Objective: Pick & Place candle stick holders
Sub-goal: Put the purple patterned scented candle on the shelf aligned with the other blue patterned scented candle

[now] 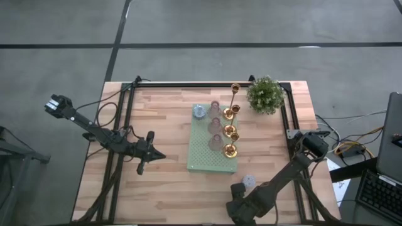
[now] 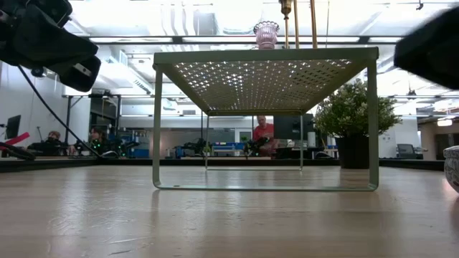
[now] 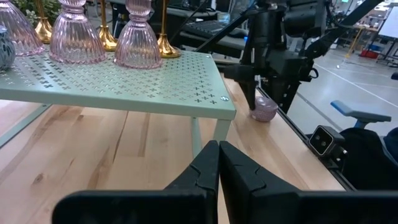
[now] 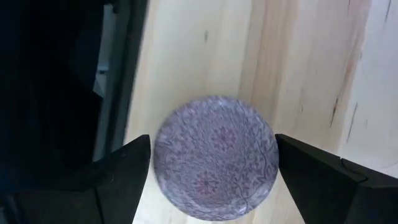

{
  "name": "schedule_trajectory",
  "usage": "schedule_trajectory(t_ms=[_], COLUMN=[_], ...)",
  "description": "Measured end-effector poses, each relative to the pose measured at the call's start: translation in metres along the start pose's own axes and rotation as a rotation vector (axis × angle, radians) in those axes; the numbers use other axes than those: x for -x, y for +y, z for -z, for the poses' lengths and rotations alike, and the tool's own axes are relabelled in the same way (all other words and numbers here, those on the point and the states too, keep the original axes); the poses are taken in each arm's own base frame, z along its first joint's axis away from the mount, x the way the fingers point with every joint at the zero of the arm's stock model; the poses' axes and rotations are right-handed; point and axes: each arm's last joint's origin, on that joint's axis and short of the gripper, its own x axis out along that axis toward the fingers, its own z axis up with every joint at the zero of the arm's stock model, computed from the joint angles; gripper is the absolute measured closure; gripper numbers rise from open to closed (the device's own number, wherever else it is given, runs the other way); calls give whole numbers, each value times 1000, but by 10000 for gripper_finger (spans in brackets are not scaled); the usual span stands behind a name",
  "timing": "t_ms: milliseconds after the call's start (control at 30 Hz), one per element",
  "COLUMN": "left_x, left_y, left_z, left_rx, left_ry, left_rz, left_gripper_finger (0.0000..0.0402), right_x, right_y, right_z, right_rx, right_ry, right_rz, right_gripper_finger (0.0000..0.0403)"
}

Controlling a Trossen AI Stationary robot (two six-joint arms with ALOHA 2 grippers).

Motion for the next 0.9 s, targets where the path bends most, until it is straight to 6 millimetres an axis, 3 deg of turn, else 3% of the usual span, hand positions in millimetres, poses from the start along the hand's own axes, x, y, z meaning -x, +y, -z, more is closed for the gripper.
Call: schedule_trajectory(t_ms=[567,800,900], left_x=[0,0,0], left_y=[0,0,0], left_z=[1,1,1], left_rx=[0,-1,-1], left_ry=[1,2,2], left_rz=[0,0,0], left_gripper_finger=[386,386,386], right_x=[-7,-7,-7], right_y=[-5,-11,-11], right_z=[5,0,-1], right_rx=[15,22,23], right_ry=[4,0,-2], right_rz=[7,6,6], right_gripper_finger=[78,121,122])
